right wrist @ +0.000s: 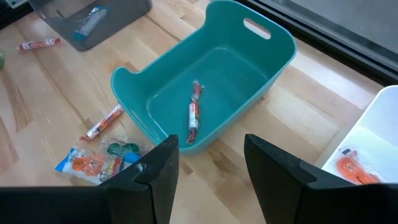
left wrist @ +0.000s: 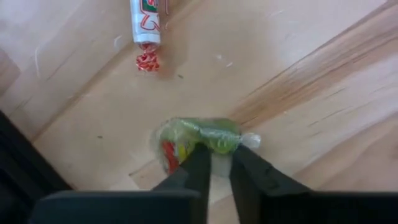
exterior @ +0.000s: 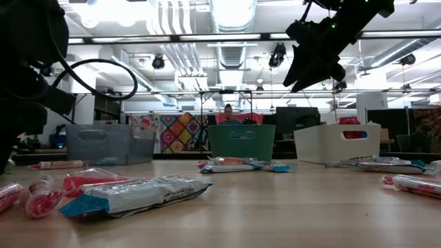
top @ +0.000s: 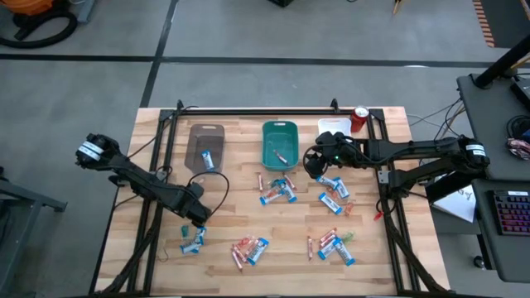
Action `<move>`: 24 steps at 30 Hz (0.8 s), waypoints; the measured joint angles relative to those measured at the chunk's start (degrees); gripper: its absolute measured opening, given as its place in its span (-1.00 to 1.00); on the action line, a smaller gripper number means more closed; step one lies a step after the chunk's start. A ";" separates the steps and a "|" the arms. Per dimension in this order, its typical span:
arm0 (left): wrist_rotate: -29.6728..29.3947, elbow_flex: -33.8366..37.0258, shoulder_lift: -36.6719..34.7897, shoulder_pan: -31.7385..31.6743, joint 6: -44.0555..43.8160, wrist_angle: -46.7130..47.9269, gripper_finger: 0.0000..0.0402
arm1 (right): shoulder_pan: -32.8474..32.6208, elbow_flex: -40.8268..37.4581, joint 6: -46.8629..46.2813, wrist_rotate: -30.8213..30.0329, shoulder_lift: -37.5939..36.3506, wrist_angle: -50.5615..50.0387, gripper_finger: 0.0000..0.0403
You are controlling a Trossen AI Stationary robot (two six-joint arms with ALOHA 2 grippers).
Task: Sort candy
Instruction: Put the green gummy into the white bin
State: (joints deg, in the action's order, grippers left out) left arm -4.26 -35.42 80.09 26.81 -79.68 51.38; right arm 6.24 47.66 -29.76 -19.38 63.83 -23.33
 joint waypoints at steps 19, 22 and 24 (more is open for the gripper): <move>-9.32 -16.46 -10.85 0.11 29.19 -5.50 -1.00 | -1.45 -0.04 4.55 0.39 0.00 -0.02 -0.14; -10.38 -17.51 -11.86 -0.41 37.15 -10.76 -1.00 | -2.73 -0.04 5.32 0.37 0.00 -0.13 -0.14; -10.37 -17.57 -12.41 -1.08 41.40 -13.85 -1.00 | -3.60 -0.04 6.13 0.38 0.00 -0.14 -0.14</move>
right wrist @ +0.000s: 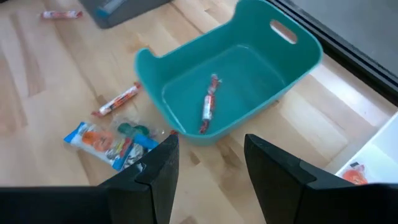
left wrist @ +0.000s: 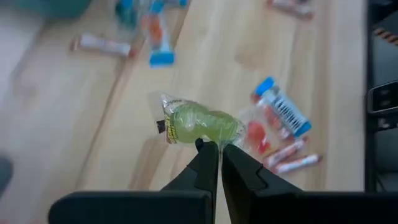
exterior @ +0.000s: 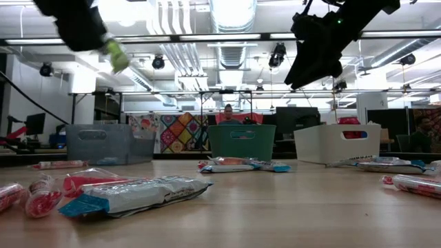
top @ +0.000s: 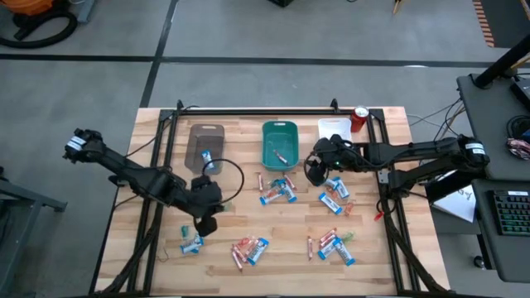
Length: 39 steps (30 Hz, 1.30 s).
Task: Sort candy
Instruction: Put the green gummy into the white bin
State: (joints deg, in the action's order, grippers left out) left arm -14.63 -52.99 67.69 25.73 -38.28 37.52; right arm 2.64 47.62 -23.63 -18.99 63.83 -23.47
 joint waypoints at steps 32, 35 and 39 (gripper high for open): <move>5.18 0.20 0.74 -25.94 46.27 -22.73 -1.00 | 0.17 -0.07 37.09 -0.49 -0.02 10.21 -0.14; 8.25 0.20 0.74 -28.03 49.29 -23.15 -1.00 | 1.52 -0.07 37.77 -0.52 -0.02 11.34 -0.14; 14.26 0.20 0.74 -32.39 51.88 -24.87 -1.00 | 4.33 -0.07 38.44 -0.52 -0.02 12.89 -0.14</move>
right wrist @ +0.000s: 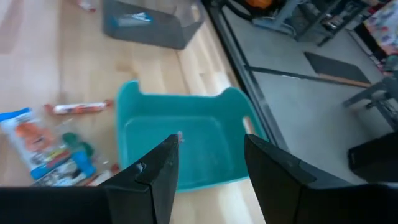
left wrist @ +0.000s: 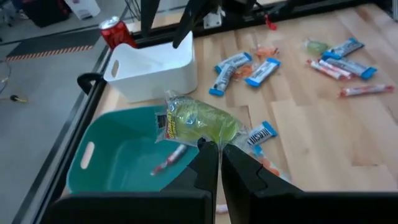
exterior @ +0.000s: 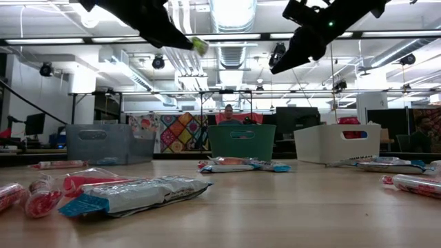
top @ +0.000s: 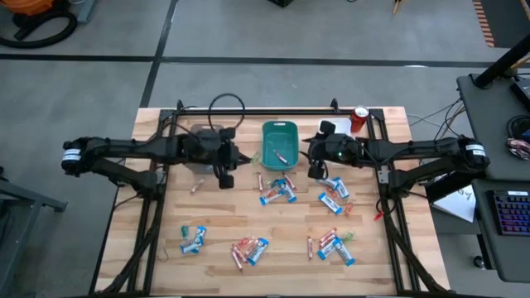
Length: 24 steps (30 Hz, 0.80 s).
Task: Sort candy
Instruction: Put the green gummy into the white bin
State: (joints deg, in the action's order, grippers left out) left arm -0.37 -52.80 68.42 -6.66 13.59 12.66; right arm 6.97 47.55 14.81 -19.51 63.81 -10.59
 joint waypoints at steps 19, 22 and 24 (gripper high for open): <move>8.95 0.28 12.08 -5.35 0.37 -18.37 -1.00 | 5.28 0.00 8.78 18.41 4.30 14.36 -0.14; 9.05 0.28 14.64 -5.35 -1.13 -19.87 -1.00 | 5.31 0.00 8.83 18.22 5.38 14.77 -0.14; 9.06 0.28 16.25 -5.35 -1.88 -20.95 -1.00 | 5.31 0.00 8.59 19.35 5.74 15.20 -0.14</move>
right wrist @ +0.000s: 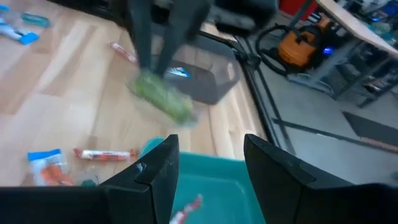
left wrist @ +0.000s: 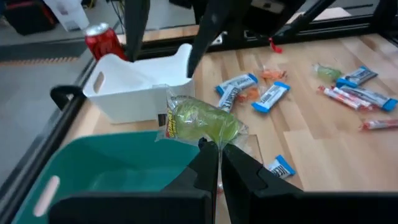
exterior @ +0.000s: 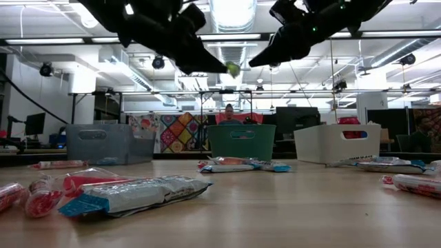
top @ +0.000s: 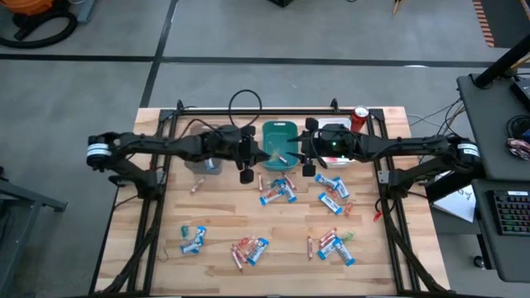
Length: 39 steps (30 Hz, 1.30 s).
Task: Sort candy
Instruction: Put the green gummy into the white bin
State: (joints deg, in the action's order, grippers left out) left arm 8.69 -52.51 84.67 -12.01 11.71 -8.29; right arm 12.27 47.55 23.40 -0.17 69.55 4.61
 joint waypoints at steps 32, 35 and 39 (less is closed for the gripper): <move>5.16 -0.96 9.15 0.87 -6.91 -13.05 -1.00 | -0.24 0.02 0.71 9.44 3.75 -2.34 -0.14; 5.17 -0.96 9.15 0.87 -6.91 -13.12 -1.00 | -0.22 0.02 2.42 10.73 3.75 -2.78 -0.16; 5.83 -0.96 9.05 0.87 -7.35 -12.79 -1.00 | -0.24 0.02 2.63 10.90 3.67 -2.83 -0.29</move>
State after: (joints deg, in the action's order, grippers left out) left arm 14.52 -53.47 93.73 -11.14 4.36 -21.08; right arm 12.03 47.57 26.04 10.73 73.22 1.78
